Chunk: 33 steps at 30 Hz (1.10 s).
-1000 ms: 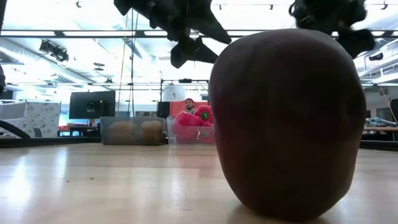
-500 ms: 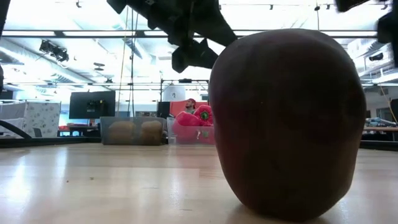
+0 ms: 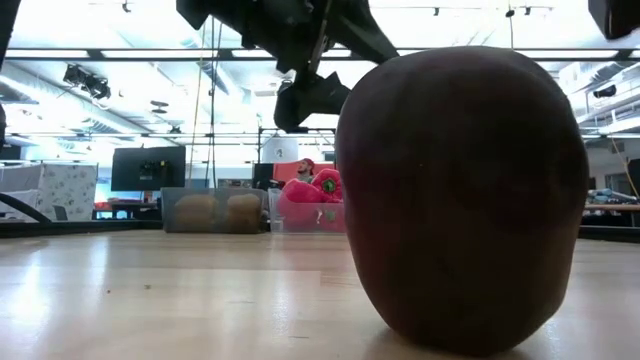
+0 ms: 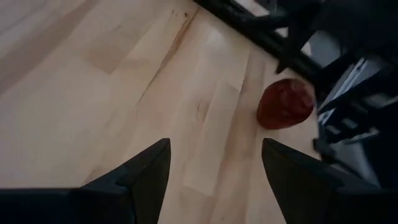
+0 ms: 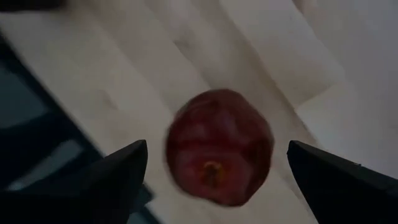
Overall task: Sort produce into baskets
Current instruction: Put the right red apple into the right black bin
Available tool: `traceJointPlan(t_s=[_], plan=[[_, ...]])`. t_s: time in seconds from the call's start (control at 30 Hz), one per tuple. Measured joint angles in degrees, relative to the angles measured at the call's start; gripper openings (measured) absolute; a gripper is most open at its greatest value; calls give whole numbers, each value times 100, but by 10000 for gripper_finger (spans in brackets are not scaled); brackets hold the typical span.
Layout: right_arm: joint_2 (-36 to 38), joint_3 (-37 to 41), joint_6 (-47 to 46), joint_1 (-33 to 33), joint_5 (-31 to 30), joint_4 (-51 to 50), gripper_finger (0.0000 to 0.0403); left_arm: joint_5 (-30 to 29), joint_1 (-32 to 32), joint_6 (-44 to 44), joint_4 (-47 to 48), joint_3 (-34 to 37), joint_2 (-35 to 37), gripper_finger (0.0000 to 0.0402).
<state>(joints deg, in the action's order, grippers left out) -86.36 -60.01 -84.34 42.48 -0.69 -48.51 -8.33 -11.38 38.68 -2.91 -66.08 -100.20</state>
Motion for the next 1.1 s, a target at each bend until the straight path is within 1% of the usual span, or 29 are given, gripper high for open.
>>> traceJointPlan(t_s=[0.17,0.27,0.33,0.43,0.5,0.6,0.73,0.87,0.93,1.0,1.1], plan=[[-359,0,244,0,73,83,396,271,0,81,-198,0,0,257],[-462,0,341,-6,175,196,388,350,0,100,-191,-1,0,257],[-452,0,339,-32,202,194,372,482,10,396,-229,-1,1,257],[-407,0,395,-109,211,134,335,1006,154,940,-577,0,80,257],[-401,0,596,-231,299,119,310,1256,271,957,-684,-1,237,257],[-419,-2,899,-455,499,113,285,1269,440,662,-353,-2,477,257],[-428,-9,1220,-782,609,22,282,1230,734,309,298,0,788,257],[-254,2,1481,-1235,314,-85,284,1201,1020,73,786,0,1073,257],[-54,1,1628,-1533,174,-218,284,1205,1134,-115,851,0,1192,257],[160,0,1812,-1880,37,-444,284,1208,1241,-377,968,0,1315,257],[562,0,2141,-2567,-343,-810,284,1204,1410,-802,1030,-2,1427,257]])
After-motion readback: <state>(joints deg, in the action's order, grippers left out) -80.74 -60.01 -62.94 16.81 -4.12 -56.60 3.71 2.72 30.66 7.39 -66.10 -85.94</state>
